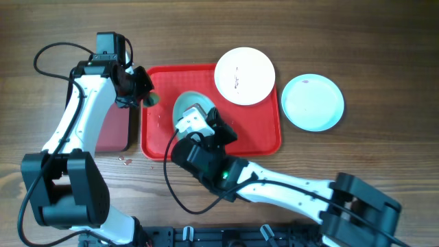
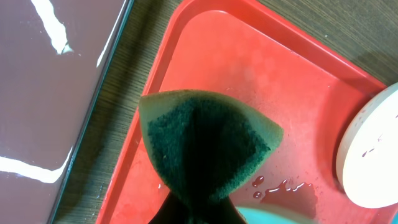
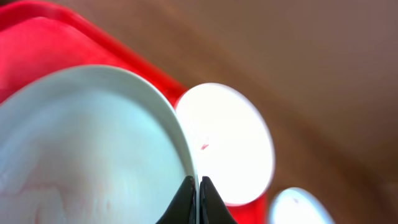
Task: Clean dirty plates on tray and stack at the side
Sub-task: 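Lift the second blue plate with the right gripper and tilt it to drain, then stack the second blue plate onto the first plate at the right side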
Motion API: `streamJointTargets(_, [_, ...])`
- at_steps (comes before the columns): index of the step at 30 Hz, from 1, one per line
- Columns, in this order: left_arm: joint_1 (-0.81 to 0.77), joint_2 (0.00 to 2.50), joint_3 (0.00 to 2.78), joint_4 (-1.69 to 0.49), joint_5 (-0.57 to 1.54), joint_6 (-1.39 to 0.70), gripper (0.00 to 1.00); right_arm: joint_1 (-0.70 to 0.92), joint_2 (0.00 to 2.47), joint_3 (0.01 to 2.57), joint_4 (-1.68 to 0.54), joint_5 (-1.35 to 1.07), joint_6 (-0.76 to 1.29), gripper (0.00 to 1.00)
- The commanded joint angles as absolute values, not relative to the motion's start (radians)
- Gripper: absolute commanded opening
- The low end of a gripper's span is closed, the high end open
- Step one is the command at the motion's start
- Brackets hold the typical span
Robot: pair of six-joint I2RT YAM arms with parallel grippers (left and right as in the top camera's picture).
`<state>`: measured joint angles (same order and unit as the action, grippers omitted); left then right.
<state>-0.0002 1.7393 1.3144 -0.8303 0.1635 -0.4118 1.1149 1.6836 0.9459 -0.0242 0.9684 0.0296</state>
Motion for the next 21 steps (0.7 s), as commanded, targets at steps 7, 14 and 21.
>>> streamJointTargets(7, [-0.004,1.743,1.307,-0.828,0.178,-0.396,0.04,0.662,1.293,0.948,-0.327,-0.051,0.455,0.04])
streamJointTargets(14, [-0.004,1.743,1.307,-0.828,0.178,-0.396,0.04,0.065,1.136,0.947,-0.592,-0.038,0.507,0.04])
streamJointTargets(21, [-0.004,1.743,1.307,-0.828,0.178,-0.396,0.04,-0.253,1.477,0.947,-0.583,0.034,0.496,0.04])
